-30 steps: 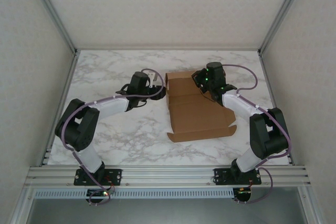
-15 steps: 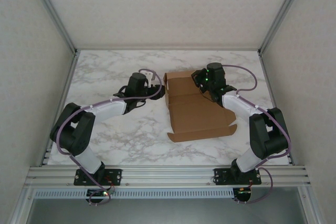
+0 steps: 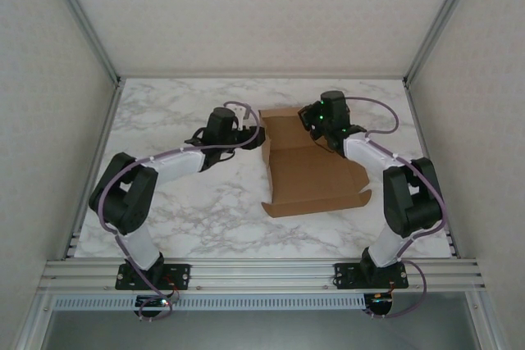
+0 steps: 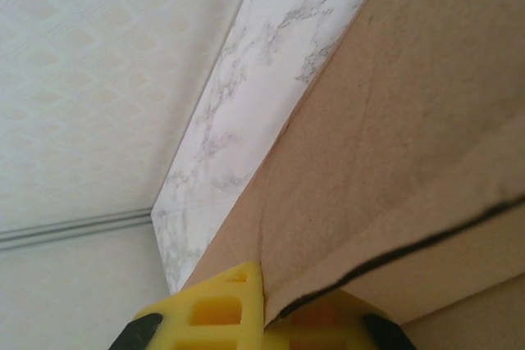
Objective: Fold the paper box
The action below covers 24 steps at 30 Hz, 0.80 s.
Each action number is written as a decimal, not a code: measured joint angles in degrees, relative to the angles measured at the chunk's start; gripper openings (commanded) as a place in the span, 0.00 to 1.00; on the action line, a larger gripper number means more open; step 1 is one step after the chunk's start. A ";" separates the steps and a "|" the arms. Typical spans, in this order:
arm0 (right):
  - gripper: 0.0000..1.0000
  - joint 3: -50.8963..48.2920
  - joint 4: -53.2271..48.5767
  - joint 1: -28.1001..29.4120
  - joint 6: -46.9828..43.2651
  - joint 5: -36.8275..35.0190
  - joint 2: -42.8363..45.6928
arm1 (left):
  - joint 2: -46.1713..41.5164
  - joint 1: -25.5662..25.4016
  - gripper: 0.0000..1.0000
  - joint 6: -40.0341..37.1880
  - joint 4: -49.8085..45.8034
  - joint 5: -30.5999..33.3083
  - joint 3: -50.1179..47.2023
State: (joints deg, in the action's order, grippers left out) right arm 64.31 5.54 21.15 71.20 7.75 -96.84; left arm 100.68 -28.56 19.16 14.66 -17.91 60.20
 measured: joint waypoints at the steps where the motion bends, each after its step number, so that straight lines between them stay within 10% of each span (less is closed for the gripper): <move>1: 0.00 1.51 -1.57 -0.20 0.33 0.07 -0.81 | 0.44 0.02 0.60 0.22 -0.09 0.20 0.50; 24: 0.00 10.49 -8.81 -0.98 1.49 0.98 -4.33 | 4.81 5.16 0.59 4.22 0.68 -6.40 5.14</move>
State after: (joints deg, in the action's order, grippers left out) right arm 74.81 -3.27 20.16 72.69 8.73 -101.16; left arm 105.49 -23.40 23.38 15.33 -24.32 65.34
